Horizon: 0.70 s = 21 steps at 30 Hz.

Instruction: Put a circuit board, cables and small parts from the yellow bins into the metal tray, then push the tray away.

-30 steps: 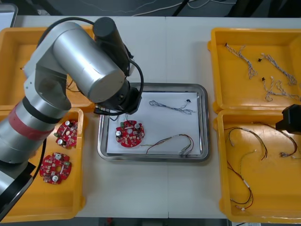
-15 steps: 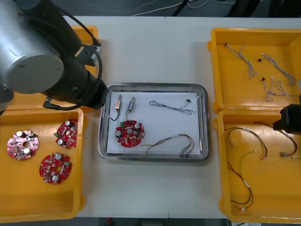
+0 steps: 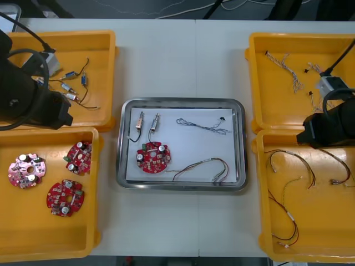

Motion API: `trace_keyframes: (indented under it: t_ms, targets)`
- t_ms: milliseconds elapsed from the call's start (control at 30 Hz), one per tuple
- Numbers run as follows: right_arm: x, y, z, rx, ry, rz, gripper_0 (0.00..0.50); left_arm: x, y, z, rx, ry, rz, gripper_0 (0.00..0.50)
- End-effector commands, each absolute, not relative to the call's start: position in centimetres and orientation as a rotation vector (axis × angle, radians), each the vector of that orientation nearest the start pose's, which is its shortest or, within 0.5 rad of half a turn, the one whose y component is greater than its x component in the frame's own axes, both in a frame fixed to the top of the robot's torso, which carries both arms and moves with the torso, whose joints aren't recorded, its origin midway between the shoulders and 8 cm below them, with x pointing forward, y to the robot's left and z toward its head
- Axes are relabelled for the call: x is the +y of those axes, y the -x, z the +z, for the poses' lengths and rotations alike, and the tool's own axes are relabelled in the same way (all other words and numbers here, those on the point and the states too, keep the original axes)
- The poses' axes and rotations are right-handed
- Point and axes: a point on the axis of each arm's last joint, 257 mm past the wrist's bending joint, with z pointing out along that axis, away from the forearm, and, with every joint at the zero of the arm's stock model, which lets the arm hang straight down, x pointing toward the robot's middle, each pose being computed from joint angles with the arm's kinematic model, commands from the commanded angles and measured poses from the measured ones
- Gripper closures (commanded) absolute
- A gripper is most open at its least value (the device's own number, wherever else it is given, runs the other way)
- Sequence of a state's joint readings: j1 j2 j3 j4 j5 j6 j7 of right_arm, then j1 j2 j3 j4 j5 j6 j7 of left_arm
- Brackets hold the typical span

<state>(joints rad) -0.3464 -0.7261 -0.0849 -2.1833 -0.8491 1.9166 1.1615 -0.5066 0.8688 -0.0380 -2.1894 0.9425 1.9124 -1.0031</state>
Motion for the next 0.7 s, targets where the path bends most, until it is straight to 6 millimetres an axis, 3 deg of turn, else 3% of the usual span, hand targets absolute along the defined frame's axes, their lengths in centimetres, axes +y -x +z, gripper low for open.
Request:
trace_keyframes:
  t_ms: [33,267,700]
  targets:
    - [-25.3,-40.6,-14.3,2.612,0.430,0.005,0.000,31.4,-40.2,-10.7,2.613,-0.327,0.123,0.000]
    - [-22.2,-39.5,-15.7,2.619,0.622,-0.016,0.000,33.7,-39.8,-10.0,2.592,-0.291,0.132,0.000]
    - [-14.3,-38.3,-17.9,2.507,1.036,-0.012,0.000,36.8,-39.4,-10.7,2.577,-0.211,0.164,0.000]
